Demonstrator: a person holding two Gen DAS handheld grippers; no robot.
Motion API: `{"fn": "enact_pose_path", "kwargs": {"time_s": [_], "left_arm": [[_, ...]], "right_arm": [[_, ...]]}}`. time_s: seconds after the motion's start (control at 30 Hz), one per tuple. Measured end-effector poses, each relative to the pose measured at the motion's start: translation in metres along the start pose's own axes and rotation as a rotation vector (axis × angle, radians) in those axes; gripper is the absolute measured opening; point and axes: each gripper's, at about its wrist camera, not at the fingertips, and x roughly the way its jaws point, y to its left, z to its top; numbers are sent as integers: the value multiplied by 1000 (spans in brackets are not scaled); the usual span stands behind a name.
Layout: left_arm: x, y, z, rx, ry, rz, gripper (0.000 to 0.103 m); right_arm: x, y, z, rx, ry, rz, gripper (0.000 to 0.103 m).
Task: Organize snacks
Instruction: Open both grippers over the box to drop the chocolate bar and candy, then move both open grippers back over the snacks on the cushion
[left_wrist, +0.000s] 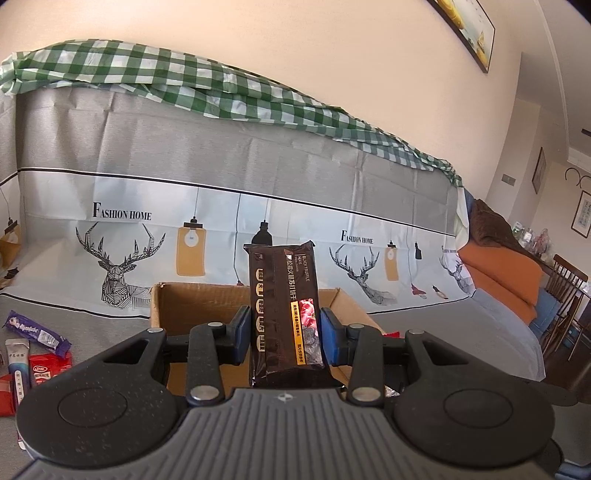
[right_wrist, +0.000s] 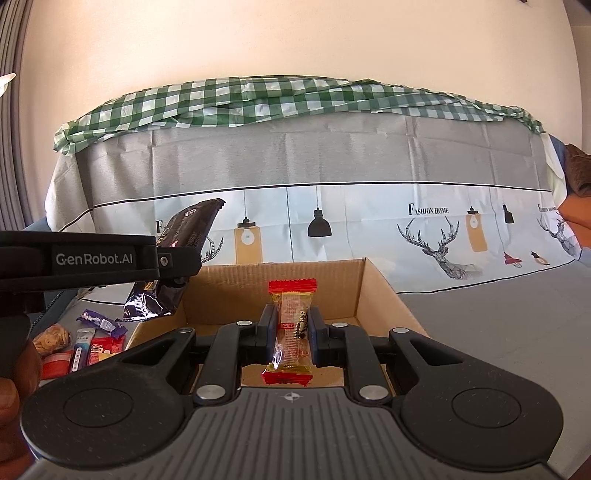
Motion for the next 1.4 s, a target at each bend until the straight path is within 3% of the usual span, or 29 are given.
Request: {"fn": "enact_pose_path", "kwargs": {"time_s": [0.47,0.5,0.57,0.6,0.63,0.7,1.03,1.2,1.33,1.4], "left_arm": [[1,1,0,-10,12,-48,43],[3,1,0,-14,27,-66,50],[3,-3,-1,6,33,-82,65],[0,-5,-2,26,18,-78,68],[-3,-7,-2,46,4,-73,69],[-6,-7,-1,64,-7,-69,70],[-24,28,3,10,-7,29,72],[-46,52,3,-4,-24,97,72],[-73,70,3,9,-55,163,70],[-88,79,3,23,-65,199,63]], "right_arm": [[0,-1,0,12,-1,-17,19],[1,-1,-1,15,3,-17,20],[3,1,-2,20,19,-17,48],[3,1,-2,22,22,-31,78],[3,2,-3,25,20,-53,96],[2,2,-2,29,12,-77,98],[10,22,-5,51,67,-24,102],[14,49,-6,-12,113,-75,102],[6,59,-9,11,107,34,102],[0,66,-8,25,88,80,102]]}}
